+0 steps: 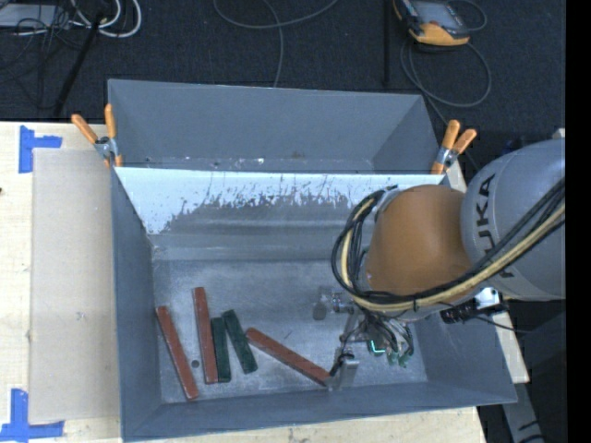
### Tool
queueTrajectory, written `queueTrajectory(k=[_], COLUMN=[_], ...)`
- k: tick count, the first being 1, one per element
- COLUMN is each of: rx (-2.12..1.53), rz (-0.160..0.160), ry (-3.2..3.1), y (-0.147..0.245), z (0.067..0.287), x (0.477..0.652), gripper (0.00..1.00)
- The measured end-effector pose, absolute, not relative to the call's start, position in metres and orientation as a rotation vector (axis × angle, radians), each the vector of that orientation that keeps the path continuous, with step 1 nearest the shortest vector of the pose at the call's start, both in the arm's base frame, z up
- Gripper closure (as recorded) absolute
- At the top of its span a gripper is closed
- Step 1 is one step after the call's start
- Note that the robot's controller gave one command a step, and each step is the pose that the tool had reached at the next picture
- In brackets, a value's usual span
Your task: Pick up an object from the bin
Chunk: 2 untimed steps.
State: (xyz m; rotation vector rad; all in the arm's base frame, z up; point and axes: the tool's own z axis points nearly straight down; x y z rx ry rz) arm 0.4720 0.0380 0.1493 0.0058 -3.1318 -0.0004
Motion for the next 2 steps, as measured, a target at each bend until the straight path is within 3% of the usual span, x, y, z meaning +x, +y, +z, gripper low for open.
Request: queueTrajectory(k=[1,2], rx=[-0.191,-0.192], rz=[-0.002,-0.001], ry=[-3.140,-3.135], y=[0.0608,0.0600], z=[0.0681,0.0694], x=[0.4757,0.4745], gripper=[0.00,1.00])
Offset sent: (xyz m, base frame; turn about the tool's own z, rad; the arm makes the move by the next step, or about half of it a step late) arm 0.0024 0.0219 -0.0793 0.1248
